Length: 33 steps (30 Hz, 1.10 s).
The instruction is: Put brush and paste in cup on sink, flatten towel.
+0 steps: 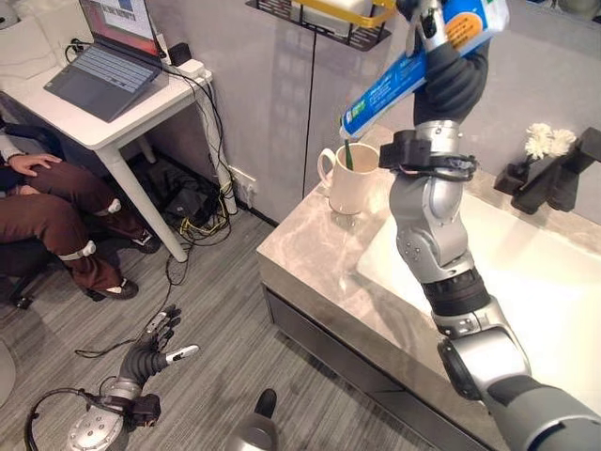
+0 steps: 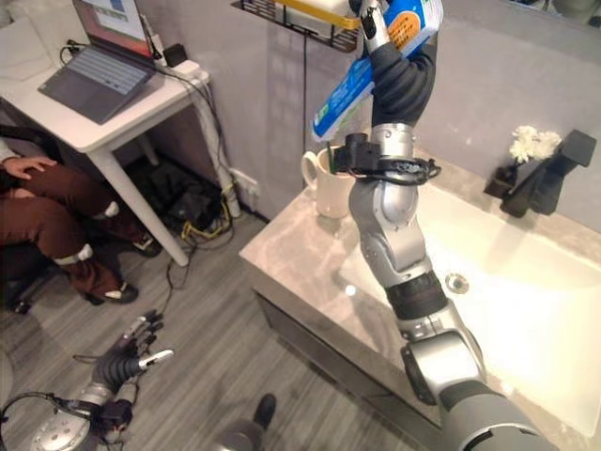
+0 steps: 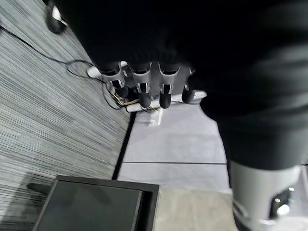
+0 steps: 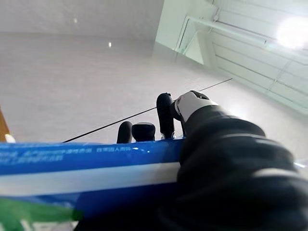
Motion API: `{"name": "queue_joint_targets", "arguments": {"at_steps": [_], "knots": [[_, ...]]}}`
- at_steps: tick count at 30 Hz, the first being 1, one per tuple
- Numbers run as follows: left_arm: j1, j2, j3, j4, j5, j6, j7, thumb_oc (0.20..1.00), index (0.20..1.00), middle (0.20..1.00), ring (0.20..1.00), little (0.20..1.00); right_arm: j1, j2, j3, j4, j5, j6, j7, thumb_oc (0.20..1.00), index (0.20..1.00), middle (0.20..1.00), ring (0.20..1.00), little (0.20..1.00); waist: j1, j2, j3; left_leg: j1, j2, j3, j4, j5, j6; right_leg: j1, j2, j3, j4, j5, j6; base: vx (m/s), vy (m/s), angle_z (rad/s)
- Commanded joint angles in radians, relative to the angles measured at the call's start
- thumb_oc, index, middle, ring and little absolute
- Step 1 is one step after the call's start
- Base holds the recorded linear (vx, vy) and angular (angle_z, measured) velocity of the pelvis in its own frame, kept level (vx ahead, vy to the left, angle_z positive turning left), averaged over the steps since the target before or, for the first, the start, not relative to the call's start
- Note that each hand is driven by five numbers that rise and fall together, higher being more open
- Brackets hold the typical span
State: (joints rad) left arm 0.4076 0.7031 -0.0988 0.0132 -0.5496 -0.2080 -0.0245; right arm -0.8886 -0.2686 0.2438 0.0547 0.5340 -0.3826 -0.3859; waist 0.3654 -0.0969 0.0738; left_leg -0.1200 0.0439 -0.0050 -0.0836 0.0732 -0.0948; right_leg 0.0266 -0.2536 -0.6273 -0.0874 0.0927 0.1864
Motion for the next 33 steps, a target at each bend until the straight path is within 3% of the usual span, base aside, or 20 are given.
{"name": "queue_joint_targets", "arguments": {"at_steps": [1, 4, 5, 6, 16, 33], "knots": [[-0.008, 0.089, -0.012, -0.051, -0.016, -0.028, -0.021, 1.0, 1.0, 1.0, 1.0, 1.0, -0.121, -0.063, 0.026, 0.007, -0.037, -0.019, 0.018, 0.2, 0.2, 0.2, 0.2, 0.2, 0.011, -0.009, -0.058, -0.047, -0.025, -0.051, -0.004, -0.001, 0.007, 0.075, -0.047, 0.029, 0.002, 0.056, 0.052, -0.01, 0.018, -0.09], [-0.004, 0.103, -0.012, -0.056, -0.021, -0.031, -0.032, 1.0, 1.0, 1.0, 1.0, 1.0, -0.149, -0.082, 0.03, 0.048, -0.053, -0.008, 0.01, 0.2, 0.2, 0.2, 0.2, 0.2, 0.018, -0.008, -0.052, -0.057, -0.031, -0.055, -0.004, 0.001, 0.008, 0.067, -0.05, 0.029, 0.001, 0.059, 0.055, -0.04, 0.028, -0.08], [-0.004, 0.109, -0.012, -0.058, -0.02, -0.033, -0.037, 1.0, 1.0, 1.0, 1.0, 1.0, -0.153, -0.09, 0.034, 0.054, -0.056, -0.006, 0.012, 0.2, 0.2, 0.2, 0.2, 0.2, 0.022, -0.006, -0.044, -0.07, -0.039, -0.054, -0.004, 0.025, 0.014, 0.058, -0.058, 0.013, 0.0, 0.08, 0.048, 0.0, 0.0, 0.0], [-0.002, 0.11, -0.01, -0.059, -0.02, -0.032, -0.038, 1.0, 1.0, 1.0, 1.0, 1.0, -0.154, -0.089, 0.033, 0.057, -0.057, -0.004, 0.012, 0.2, 0.2, 0.2, 0.2, 0.2, 0.022, -0.008, -0.047, -0.063, -0.033, -0.059, -0.004, 0.001, 0.007, 0.065, -0.051, 0.025, 0.001, 0.062, 0.058, 0.0, 0.0, 0.0], [-0.013, 0.124, -0.015, -0.065, -0.004, -0.037, -0.047, 1.0, 1.0, 1.0, 1.0, 1.0, -0.164, -0.109, 0.031, 0.183, -0.045, 0.013, 0.007, 0.2, 0.2, 0.2, 0.2, 0.2, 0.033, -0.008, -0.032, -0.087, -0.044, -0.075, -0.004, 0.004, 0.01, 0.052, -0.055, 0.014, 0.0, 0.069, 0.064, 0.01, -0.004, 0.05], [-0.016, 0.11, -0.035, -0.04, -0.02, -0.022, -0.062, 1.0, 1.0, 1.0, 1.0, 1.0, -0.194, -0.14, 0.077, 0.236, -0.098, 0.044, 0.023, 0.2, 0.2, 0.2, 0.2, 0.2, 0.021, -0.009, -0.031, -0.087, -0.041, -0.067, -0.004, 0.003, 0.013, 0.048, -0.049, 0.016, 0.0, 0.074, 0.064, 0.0, 0.0, 0.0]]}}
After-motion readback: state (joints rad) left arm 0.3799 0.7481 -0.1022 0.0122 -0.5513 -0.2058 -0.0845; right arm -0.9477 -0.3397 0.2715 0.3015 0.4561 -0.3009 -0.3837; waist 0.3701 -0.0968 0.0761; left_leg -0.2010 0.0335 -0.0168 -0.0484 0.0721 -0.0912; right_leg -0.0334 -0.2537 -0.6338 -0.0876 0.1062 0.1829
